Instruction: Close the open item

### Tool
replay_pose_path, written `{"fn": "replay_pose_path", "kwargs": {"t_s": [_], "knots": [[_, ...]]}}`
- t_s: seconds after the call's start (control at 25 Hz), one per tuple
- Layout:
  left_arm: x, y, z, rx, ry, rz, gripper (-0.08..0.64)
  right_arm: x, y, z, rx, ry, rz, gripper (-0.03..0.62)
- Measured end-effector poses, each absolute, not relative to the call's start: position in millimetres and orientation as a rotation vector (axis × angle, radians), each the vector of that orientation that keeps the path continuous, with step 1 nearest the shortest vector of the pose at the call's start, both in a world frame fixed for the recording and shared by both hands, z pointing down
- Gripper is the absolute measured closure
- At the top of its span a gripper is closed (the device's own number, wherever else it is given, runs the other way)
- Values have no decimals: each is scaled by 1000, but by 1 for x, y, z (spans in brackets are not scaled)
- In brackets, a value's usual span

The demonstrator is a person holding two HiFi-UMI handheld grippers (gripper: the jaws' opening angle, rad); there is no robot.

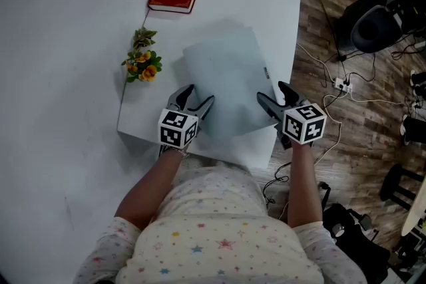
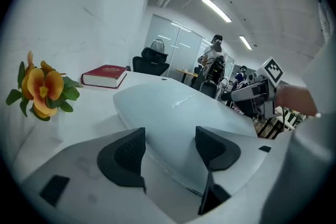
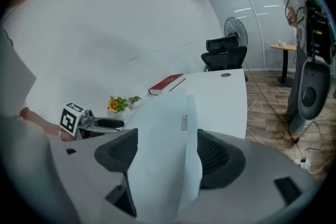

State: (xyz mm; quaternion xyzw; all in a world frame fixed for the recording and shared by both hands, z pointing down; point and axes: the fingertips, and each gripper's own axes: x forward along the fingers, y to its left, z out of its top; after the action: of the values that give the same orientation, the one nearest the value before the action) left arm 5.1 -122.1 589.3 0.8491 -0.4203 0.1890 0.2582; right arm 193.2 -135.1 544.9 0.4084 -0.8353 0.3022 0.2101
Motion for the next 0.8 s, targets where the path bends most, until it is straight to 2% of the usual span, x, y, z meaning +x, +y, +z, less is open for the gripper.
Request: {"fn": "replay_pose_path", "kwargs": {"t_s": [0.36, 0.8], "knots": [[9, -124, 590, 2308, -1159, 526, 262, 195, -147, 583, 1097, -2264, 872, 238], [14, -126, 590, 2313, -1183, 549, 264, 190, -147, 587, 1084, -2258, 881, 253]]}}
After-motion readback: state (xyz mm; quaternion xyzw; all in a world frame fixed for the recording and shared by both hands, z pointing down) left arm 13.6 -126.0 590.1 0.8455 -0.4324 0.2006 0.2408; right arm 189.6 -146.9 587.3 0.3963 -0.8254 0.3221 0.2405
